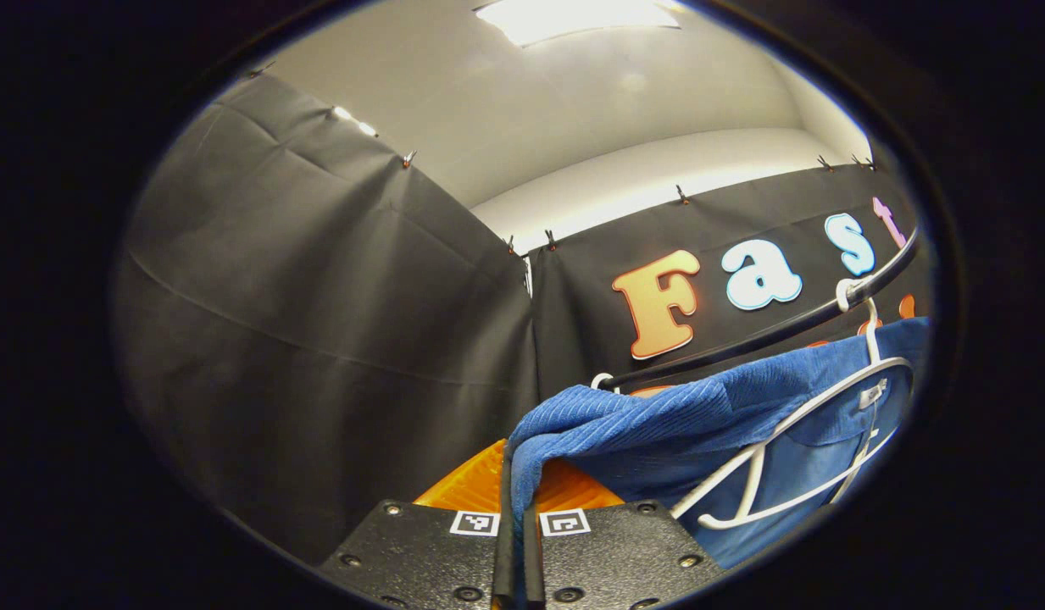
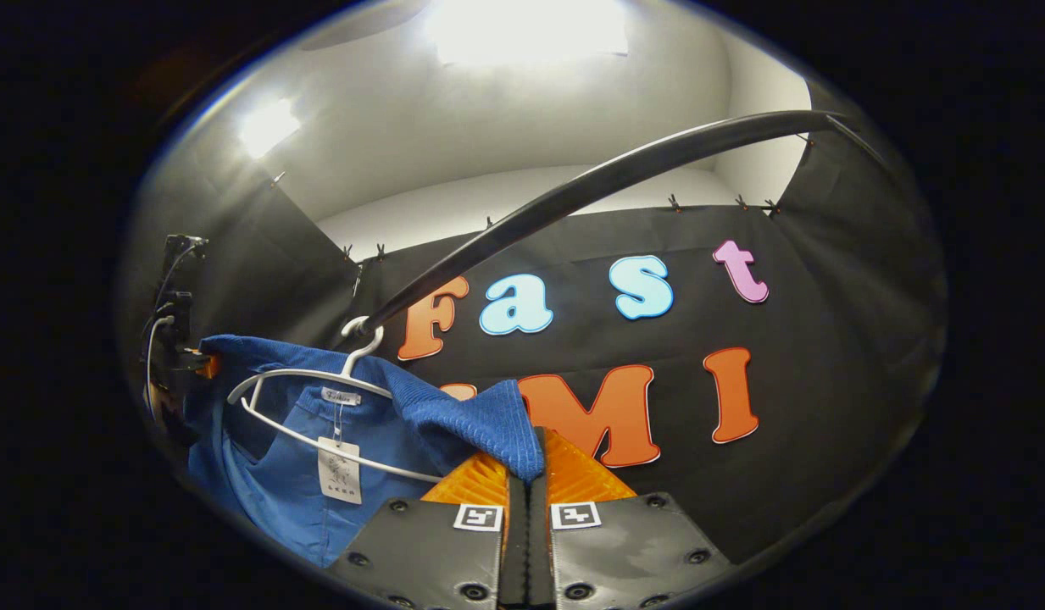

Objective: Grasp the clothes on the hanger with both hands and then place them into the laundry hamper below.

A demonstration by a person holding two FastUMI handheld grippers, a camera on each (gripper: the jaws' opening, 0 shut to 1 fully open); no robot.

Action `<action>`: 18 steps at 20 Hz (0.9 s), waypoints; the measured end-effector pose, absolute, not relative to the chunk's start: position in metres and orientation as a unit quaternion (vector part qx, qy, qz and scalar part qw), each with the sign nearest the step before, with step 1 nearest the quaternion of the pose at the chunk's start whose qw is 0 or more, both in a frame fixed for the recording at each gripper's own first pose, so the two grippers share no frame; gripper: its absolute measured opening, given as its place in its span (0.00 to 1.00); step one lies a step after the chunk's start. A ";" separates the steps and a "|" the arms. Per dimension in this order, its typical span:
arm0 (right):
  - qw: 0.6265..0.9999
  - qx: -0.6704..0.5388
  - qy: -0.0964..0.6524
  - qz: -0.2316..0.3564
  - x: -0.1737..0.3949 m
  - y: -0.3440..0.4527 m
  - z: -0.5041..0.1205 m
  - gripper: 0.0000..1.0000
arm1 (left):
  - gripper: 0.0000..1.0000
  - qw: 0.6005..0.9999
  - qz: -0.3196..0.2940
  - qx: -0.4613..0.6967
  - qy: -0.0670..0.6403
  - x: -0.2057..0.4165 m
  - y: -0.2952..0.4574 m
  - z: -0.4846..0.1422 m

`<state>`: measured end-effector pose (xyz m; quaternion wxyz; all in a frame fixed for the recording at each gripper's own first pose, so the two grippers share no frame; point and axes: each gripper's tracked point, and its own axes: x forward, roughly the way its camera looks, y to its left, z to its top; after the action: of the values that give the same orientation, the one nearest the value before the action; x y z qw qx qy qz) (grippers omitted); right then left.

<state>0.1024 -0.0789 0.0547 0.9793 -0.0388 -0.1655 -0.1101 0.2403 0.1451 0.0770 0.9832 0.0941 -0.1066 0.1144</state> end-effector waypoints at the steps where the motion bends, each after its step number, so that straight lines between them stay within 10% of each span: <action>1: 0.979 -0.038 -0.165 -0.112 0.102 -0.080 0.056 0.07 | 0.04 0.986 0.103 0.098 -0.089 0.248 0.146 0.061; 6: 0.979 -0.042 -0.167 -0.112 0.093 -0.078 0.060 0.12 | 0.05 0.997 0.074 0.010 0.021 0.276 0.149 -0.035; 18: 0.952 -0.128 -0.176 -0.213 0.121 -0.127 0.076 0.08 | 0.05 0.996 0.078 0.021 0.034 0.231 0.130 -0.078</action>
<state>0.1207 -0.1272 0.0758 0.9524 -0.1280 -0.1762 -0.2132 0.2308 0.1304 -0.0779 0.9962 0.0209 0.0342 0.0779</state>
